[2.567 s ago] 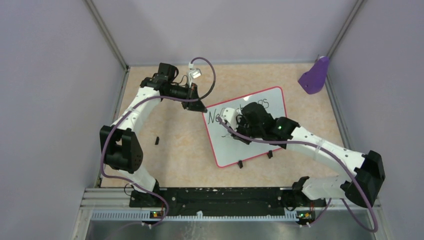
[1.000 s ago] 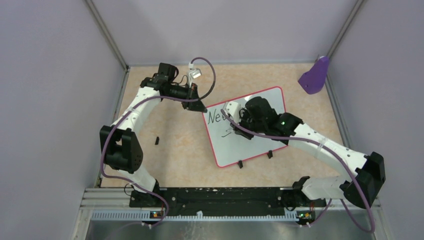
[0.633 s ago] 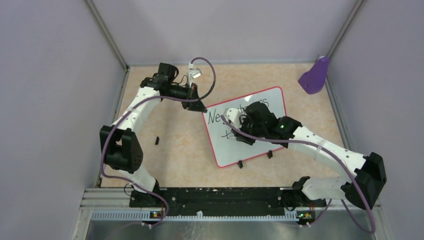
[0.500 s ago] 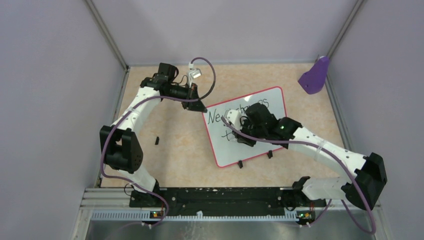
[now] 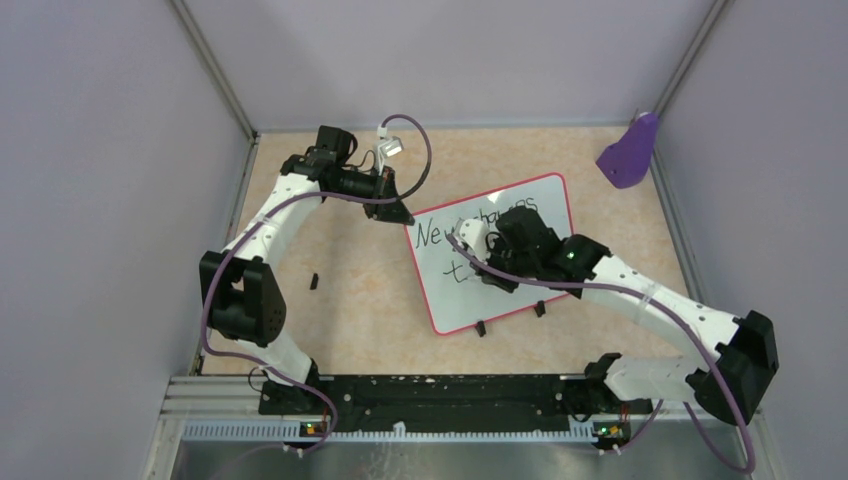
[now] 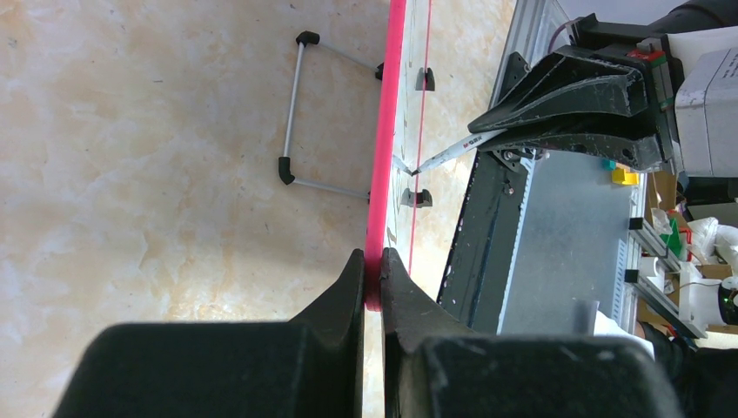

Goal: Write a sentence on the whiteboard

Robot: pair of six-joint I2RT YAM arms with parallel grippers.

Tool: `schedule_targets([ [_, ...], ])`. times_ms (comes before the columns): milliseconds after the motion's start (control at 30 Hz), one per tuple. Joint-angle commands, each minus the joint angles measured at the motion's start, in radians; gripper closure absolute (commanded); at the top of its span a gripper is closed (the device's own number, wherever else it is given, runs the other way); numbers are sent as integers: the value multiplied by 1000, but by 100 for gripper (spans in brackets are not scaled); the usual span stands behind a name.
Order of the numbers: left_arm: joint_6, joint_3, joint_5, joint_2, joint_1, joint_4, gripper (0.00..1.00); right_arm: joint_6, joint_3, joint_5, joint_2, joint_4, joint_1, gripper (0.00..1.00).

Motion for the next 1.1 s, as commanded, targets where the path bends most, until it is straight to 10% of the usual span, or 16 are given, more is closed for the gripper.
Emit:
schedule_targets([
  [0, 16, -9, -18, 7, -23, -23, 100, -13, 27, 22, -33, 2, -13, 100],
  [1067, 19, -12, -16, -3, -23, -26, 100, 39, 99, 47, 6, 43, -33, 100],
])
